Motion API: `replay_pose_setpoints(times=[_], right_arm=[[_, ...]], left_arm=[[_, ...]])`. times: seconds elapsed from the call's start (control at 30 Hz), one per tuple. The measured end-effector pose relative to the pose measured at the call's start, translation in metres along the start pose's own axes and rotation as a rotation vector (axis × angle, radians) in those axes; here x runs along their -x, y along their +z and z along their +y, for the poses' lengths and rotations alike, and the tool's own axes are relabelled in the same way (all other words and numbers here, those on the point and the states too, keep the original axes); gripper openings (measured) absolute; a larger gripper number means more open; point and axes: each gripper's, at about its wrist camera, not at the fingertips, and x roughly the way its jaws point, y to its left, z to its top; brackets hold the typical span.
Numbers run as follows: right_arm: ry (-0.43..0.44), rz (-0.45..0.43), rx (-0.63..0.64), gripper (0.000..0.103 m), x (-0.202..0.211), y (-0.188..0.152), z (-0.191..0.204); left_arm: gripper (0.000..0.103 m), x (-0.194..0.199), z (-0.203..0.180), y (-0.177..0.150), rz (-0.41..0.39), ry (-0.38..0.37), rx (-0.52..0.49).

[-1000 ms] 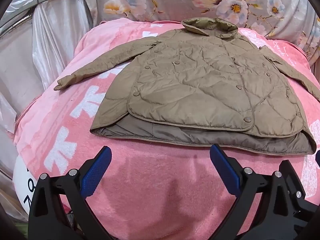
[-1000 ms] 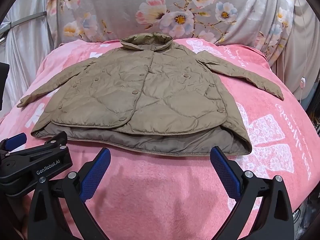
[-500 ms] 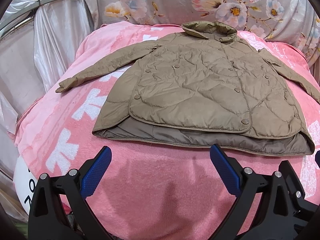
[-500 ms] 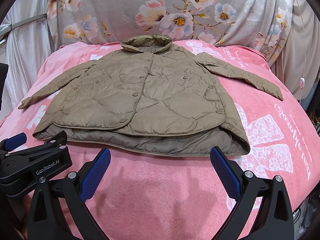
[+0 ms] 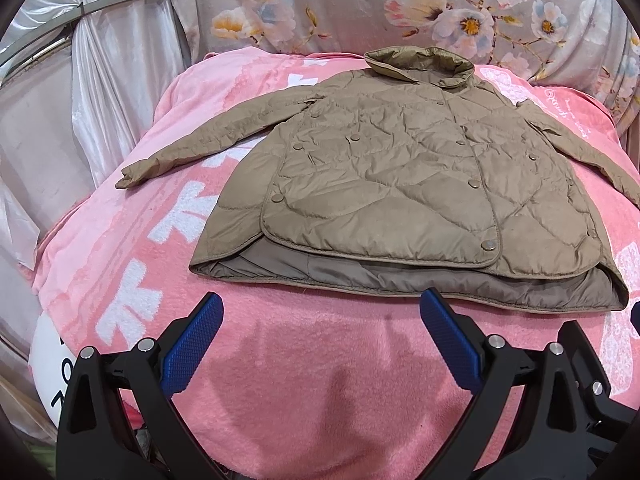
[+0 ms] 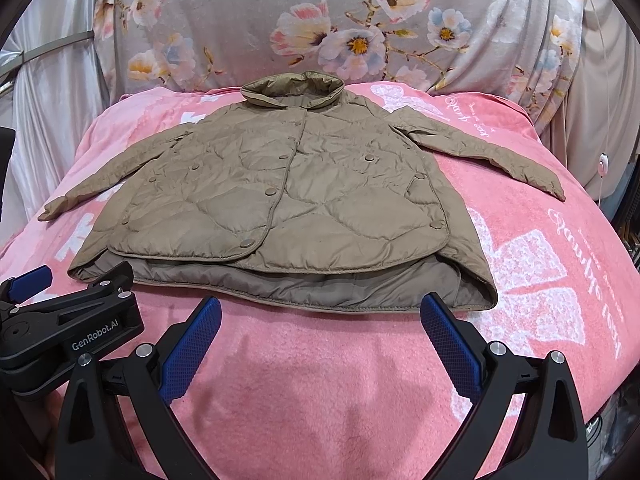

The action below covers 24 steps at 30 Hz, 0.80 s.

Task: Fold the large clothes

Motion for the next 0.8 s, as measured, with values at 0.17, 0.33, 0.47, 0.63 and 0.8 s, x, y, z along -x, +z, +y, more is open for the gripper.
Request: replay_pose_setpoints(times=[0.17,0.33,0.47,0.63,0.8], right_arm=[[0.001,-0.001,-0.001,0.098,0.0003,0.0001,-0.0004],[0.002,-0.002,-0.002,0.098,0.0,-0.0005,-0.0005],[0.001,-0.002,-0.001,0.098,-0.0002,-0.0006,-0.0005],[0.0,-0.001,-0.001,0.098,-0.0003,-0.0007,-0.0004],[0.002,-0.001,-0.003,0.098,-0.0003,-0.0006,-0.0002]], left_arm=[[0.096,0.0,0.0,-0.0007,-0.001,-0.001,0.0],[0.096,0.001,0.0001,-0.0008,0.002,-0.001,0.002],[0.096,0.0018,0.0013,0.0,0.005,-0.001,0.005],[0.096,0.0016,0.0012,0.0001,0.006,-0.002,0.005],[0.096,0.0017,0.0011,0.0,0.005,-0.001,0.005]])
